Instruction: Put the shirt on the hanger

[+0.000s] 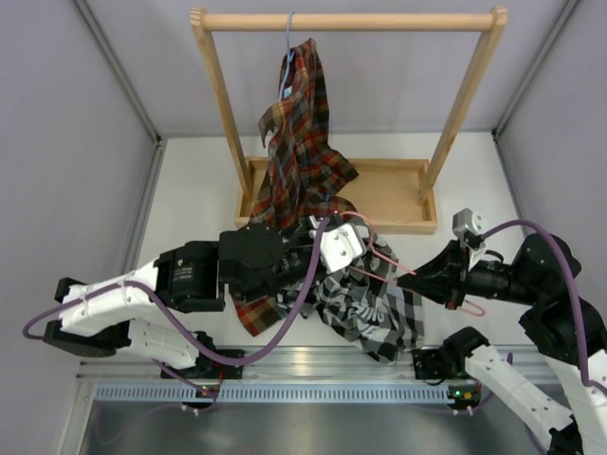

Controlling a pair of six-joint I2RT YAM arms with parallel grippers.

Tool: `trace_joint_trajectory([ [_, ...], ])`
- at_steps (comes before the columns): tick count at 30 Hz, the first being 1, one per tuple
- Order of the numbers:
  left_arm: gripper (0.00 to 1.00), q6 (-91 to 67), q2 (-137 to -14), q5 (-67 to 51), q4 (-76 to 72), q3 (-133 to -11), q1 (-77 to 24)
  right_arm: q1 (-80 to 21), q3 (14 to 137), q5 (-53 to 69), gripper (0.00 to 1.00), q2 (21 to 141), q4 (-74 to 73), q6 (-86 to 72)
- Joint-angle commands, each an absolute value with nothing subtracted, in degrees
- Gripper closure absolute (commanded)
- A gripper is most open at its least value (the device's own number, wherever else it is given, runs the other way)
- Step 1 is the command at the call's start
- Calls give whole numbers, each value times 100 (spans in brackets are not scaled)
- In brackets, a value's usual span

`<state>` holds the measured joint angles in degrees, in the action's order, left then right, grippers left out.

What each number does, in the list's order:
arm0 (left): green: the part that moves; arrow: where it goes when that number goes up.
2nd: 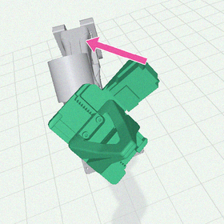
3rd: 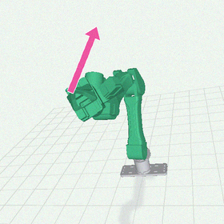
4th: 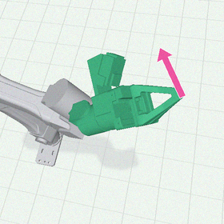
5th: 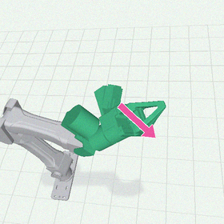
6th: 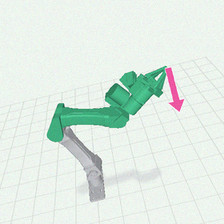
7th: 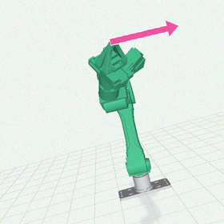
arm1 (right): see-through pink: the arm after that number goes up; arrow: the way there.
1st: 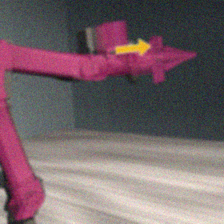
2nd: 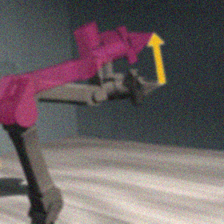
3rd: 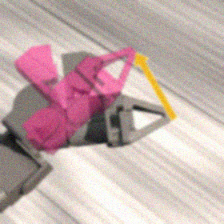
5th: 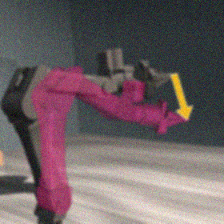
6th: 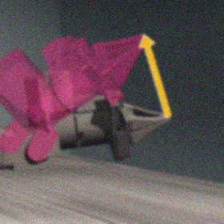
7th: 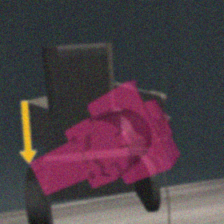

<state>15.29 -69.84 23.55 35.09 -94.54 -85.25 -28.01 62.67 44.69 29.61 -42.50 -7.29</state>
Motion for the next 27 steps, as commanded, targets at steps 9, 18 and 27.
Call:
trace_joint_trajectory([
  [9, 100, 1547, -7663, 3705, 3551, -10177, -8560, -2857, 5390, 4732, 100, 2462, -1181, -1765],
  [18, 100, 1696, -8191, 2463, 3542, -10828, -8754, -2856, 4466, 3834, 100, 2057, -255, -2478],
  [27, 98, 1872, -8393, 3172, 3533, -10916, -8807, -2857, 4166, 2690, 100, 897, -316, -2619],
])
